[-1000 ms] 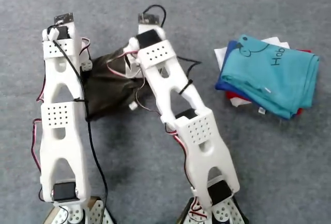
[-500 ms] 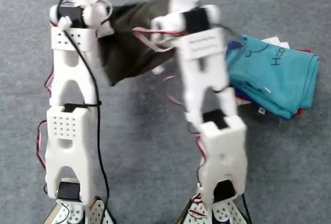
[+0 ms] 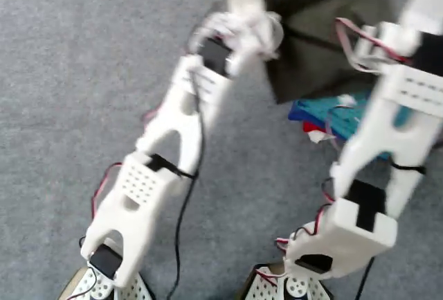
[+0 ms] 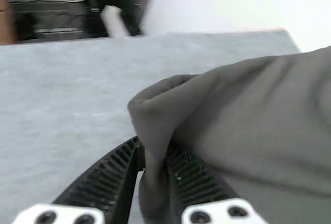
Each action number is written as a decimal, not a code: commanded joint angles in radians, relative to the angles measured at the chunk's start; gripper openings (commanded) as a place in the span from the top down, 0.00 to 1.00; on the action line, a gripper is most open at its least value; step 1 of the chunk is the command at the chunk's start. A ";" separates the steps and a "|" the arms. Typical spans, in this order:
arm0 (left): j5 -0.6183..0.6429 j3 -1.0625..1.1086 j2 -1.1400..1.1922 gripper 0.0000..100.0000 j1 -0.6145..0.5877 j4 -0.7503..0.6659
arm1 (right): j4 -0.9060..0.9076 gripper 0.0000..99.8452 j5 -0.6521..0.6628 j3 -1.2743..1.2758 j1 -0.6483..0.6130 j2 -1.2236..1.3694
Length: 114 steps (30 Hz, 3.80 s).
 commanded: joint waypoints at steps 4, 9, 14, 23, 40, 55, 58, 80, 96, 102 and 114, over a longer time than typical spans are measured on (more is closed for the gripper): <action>0.009 0.053 0.115 0.97 0.101 -0.356 | -0.064 0.98 0.100 0.081 0.229 0.036; 0.038 0.048 0.198 0.88 0.111 -0.292 | -0.097 0.64 0.133 0.142 0.299 0.174; 0.083 -0.050 0.192 0.88 0.025 -0.158 | -0.038 0.41 0.230 0.074 0.295 0.209; -0.054 -0.289 0.086 0.91 -0.116 0.170 | 0.005 0.93 0.167 -0.179 0.267 0.114; -0.267 -0.220 -0.310 0.97 -0.699 0.738 | -0.071 0.99 0.258 0.820 -0.285 -0.820; -0.276 1.455 -1.284 0.97 -0.716 0.516 | -0.671 0.98 0.267 2.137 -0.311 -1.475; -0.279 1.922 -1.513 0.97 -0.697 0.334 | -0.669 0.98 0.267 2.276 -0.308 -1.583; -0.675 2.974 -2.665 0.97 -1.092 0.190 | -0.471 0.98 0.265 2.462 -0.279 -2.018; -0.671 2.974 -2.656 0.97 -1.199 0.192 | -0.471 0.98 0.265 2.462 -0.279 -2.018; -0.671 2.974 -2.656 0.97 -1.196 0.244 | -0.471 0.98 0.265 2.462 -0.279 -2.018; -0.671 2.974 -2.661 0.97 -1.199 0.247 | -0.471 0.98 0.265 2.462 -0.279 -2.018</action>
